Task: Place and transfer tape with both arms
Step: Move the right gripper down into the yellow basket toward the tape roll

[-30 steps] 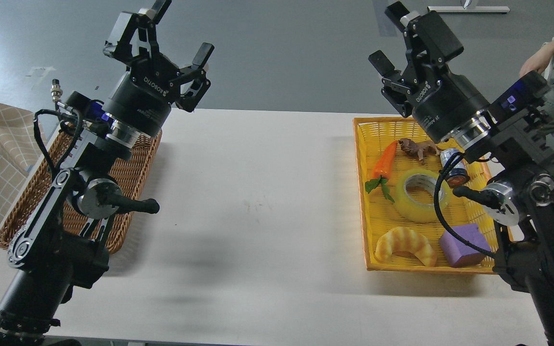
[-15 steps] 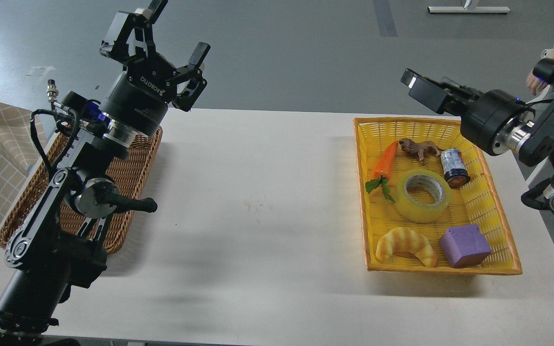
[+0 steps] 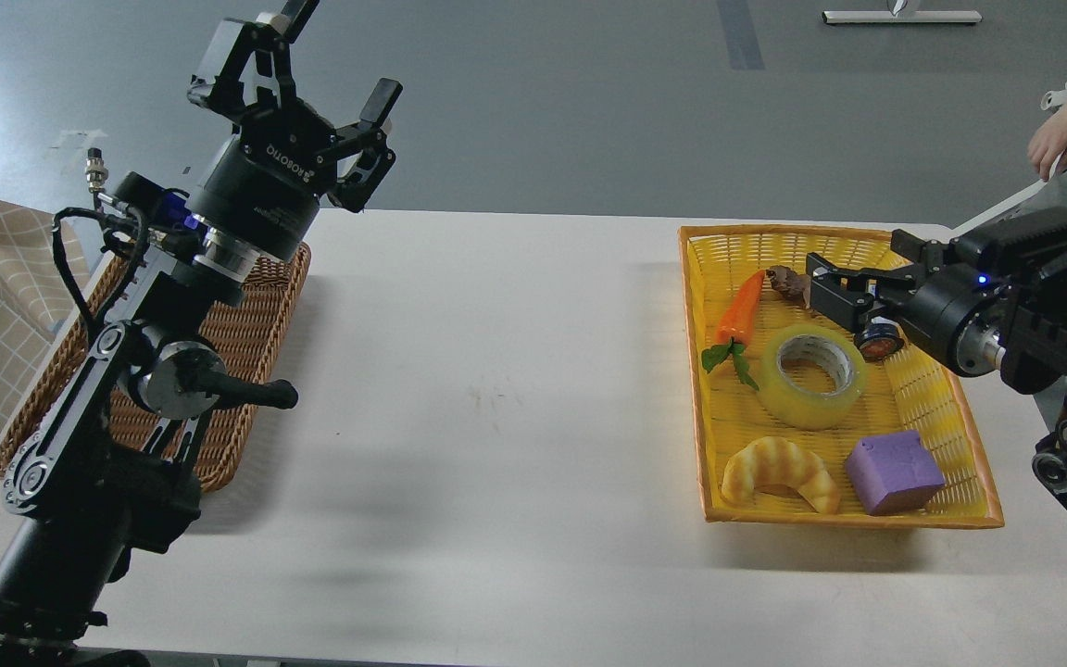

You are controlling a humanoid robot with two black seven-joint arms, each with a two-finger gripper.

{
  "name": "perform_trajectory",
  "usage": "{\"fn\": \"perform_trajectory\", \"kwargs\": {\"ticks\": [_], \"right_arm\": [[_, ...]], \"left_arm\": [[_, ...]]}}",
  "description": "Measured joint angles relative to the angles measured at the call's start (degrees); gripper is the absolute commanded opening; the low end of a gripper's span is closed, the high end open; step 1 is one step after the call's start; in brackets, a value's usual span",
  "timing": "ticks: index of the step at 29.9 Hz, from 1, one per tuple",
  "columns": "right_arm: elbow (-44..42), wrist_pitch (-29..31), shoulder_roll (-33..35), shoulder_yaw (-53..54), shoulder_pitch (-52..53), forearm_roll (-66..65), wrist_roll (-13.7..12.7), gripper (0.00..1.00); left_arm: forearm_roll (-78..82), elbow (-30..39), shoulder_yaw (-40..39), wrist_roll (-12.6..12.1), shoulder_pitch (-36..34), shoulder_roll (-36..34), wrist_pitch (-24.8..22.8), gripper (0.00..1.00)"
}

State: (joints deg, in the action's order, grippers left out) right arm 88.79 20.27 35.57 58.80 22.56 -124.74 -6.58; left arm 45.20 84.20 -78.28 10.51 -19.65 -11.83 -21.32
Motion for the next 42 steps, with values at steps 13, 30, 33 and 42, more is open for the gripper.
{"fn": "perform_trajectory", "kwargs": {"ticks": [13, 30, 33, 42], "right_arm": [[-7.32, -5.53, -4.53, 4.69, -6.05, -0.26, -1.07, 0.95], [-9.2, -5.25, -7.64, 4.28, -8.23, -0.26, -1.16, 0.93], [-10.17, -5.29, -8.52, 4.44, -8.23, -0.27, -1.08, 0.93], [-13.63, -5.33, -9.46, 3.68, -6.83, -0.26, -1.04, 0.87]], "left_arm": [[-0.02, 0.0, 0.15, -0.03, -0.01, -1.49, -0.2, 0.98], [0.16, 0.0, 0.59, -0.48, 0.11, -2.22, -0.3, 0.98], [0.16, 0.0, 0.6, -0.48, 0.21, -2.23, -0.29, 0.98], [0.2, 0.08, 0.67, -0.48, 0.09, -2.38, -0.39, 0.98]]}}
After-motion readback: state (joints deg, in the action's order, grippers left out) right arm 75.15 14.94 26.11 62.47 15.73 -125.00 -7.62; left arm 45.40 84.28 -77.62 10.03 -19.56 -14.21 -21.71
